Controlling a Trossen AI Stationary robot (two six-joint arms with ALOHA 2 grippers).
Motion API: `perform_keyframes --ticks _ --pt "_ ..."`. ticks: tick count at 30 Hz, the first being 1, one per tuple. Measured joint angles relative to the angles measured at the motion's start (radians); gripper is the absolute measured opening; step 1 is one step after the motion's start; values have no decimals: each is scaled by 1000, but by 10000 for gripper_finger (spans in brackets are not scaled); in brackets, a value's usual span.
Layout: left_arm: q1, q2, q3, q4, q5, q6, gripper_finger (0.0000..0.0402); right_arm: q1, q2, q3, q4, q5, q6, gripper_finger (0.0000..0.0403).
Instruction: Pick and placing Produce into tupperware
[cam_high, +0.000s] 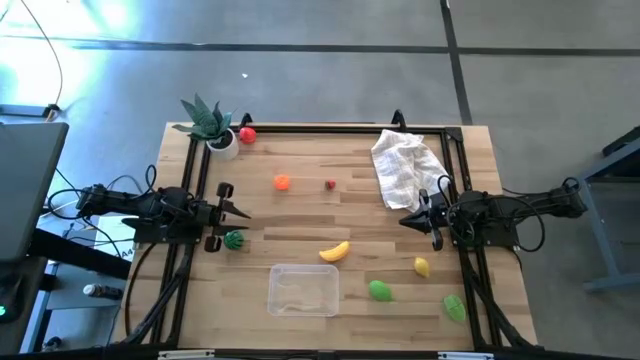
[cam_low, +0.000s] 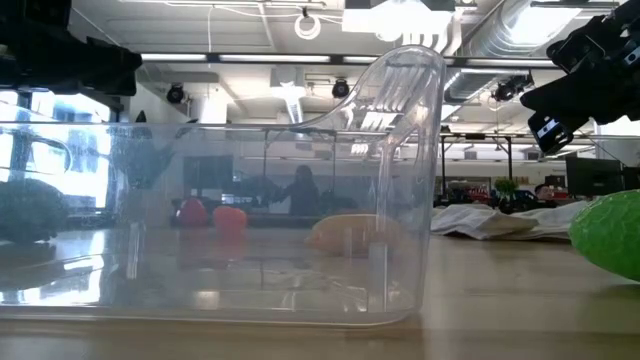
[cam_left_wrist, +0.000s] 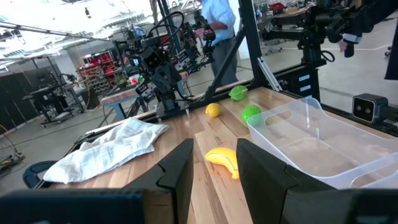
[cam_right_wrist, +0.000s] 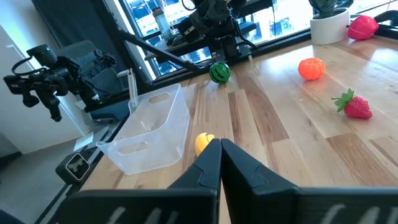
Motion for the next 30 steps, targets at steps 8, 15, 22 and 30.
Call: perform_keyframes --ticks 8,15,22,30 --pt "0 0 0 0 0 0 111 0 0 0 38 0 105 2" --pt "0 0 0 0 0 0 111 0 0 0 177 126 327 2" --pt "0 0 0 0 0 0 111 0 0 0 335 278 332 7" --pt "0 0 0 0 0 0 111 0 0 0 613 295 223 17"
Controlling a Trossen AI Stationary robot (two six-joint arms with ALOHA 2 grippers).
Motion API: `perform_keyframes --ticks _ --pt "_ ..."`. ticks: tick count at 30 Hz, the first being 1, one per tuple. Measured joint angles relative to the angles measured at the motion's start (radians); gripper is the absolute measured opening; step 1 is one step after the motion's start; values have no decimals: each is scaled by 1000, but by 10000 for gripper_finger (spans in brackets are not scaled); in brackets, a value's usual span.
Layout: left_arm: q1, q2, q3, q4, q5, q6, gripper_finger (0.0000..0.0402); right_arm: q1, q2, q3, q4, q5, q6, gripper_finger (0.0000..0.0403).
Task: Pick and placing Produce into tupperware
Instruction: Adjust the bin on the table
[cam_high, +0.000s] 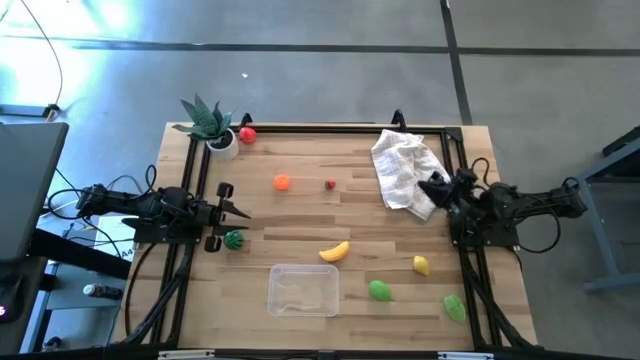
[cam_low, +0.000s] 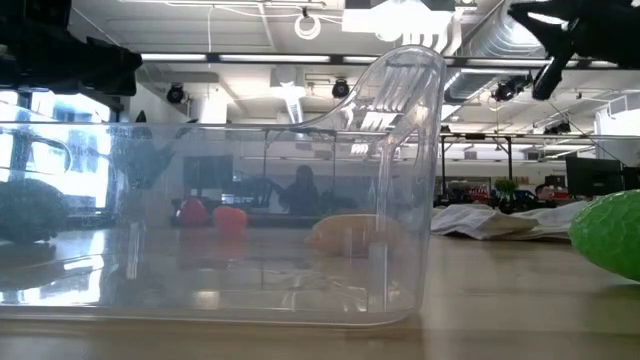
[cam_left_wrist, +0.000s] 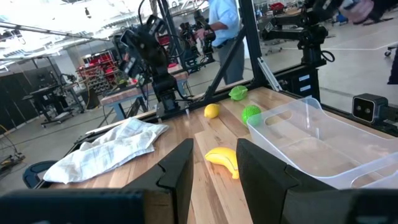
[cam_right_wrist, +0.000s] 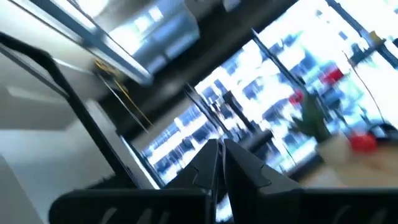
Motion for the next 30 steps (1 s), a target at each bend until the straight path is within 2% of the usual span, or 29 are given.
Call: perform_keyframes --ticks 4,9,15,20,26,30 --pt "0 0 0 0 0 0 111 0 0 0 135 49 -69 17" --pt "0 0 0 0 0 1 111 0 0 0 263 59 -124 17" --pt "0 0 0 21 -160 222 111 0 0 0 275 56 -118 17" --pt "0 0 0 36 -203 341 111 0 0 0 275 59 -118 17" --pt "0 0 0 138 -207 264 111 0 0 0 276 63 -118 16" --pt "0 0 0 349 -210 127 111 0 0 0 276 68 -118 16"
